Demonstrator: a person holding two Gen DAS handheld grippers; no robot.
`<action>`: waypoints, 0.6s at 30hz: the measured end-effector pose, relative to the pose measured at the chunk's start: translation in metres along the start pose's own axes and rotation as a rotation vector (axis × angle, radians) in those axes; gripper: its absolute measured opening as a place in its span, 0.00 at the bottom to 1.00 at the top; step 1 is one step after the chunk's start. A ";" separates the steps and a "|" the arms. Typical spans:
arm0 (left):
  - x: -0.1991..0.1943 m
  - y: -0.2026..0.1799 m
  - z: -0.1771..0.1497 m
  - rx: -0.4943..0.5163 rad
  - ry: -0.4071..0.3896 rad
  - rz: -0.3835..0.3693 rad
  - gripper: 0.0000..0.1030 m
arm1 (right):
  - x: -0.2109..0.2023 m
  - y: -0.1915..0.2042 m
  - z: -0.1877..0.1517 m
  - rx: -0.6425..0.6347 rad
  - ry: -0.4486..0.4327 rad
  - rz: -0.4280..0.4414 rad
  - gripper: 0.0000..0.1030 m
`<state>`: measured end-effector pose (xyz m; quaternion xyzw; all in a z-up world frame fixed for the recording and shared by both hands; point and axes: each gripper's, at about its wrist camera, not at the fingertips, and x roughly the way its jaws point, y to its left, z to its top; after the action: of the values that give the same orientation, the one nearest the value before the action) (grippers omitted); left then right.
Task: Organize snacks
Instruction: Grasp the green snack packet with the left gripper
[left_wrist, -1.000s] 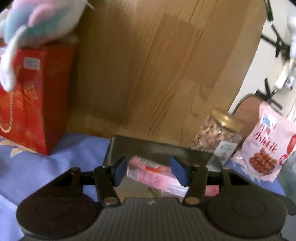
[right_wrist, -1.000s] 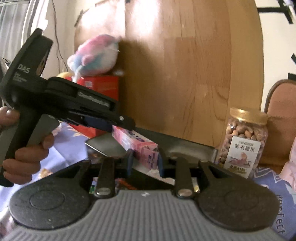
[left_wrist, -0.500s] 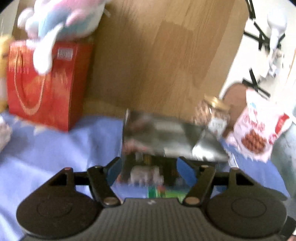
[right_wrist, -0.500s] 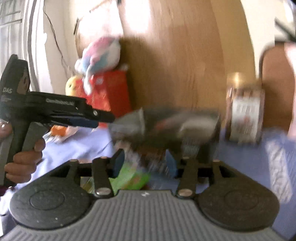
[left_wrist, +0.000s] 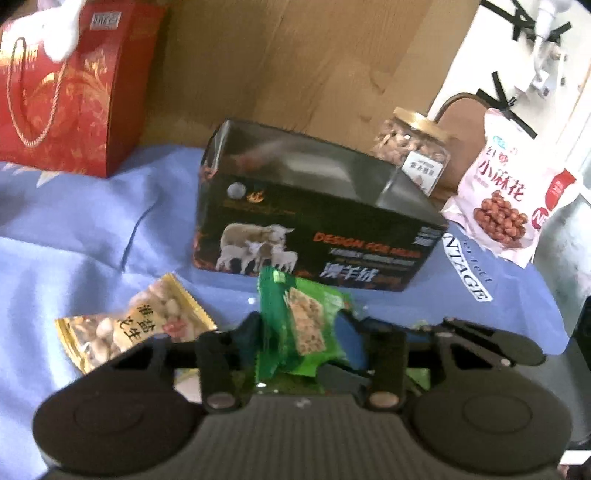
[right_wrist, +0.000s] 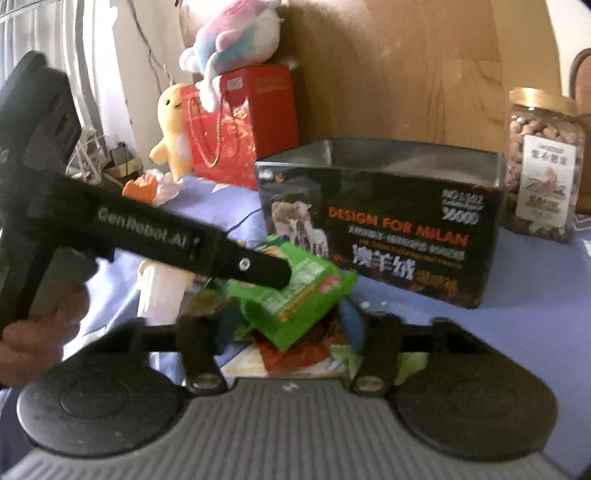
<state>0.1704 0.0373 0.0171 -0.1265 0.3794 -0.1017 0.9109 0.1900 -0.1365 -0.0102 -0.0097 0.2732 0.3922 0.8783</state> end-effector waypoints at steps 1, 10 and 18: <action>-0.004 -0.004 -0.001 0.019 -0.011 0.013 0.36 | -0.004 0.002 -0.001 -0.001 -0.013 0.010 0.30; -0.045 -0.004 -0.027 0.017 -0.005 -0.061 0.30 | -0.034 0.039 -0.010 -0.059 -0.015 0.081 0.27; -0.066 0.018 -0.025 -0.068 -0.053 -0.055 0.53 | -0.055 0.038 -0.024 -0.014 -0.028 0.041 0.54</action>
<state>0.1079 0.0689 0.0386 -0.1706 0.3546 -0.1103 0.9127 0.1227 -0.1539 0.0042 -0.0050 0.2584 0.4122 0.8737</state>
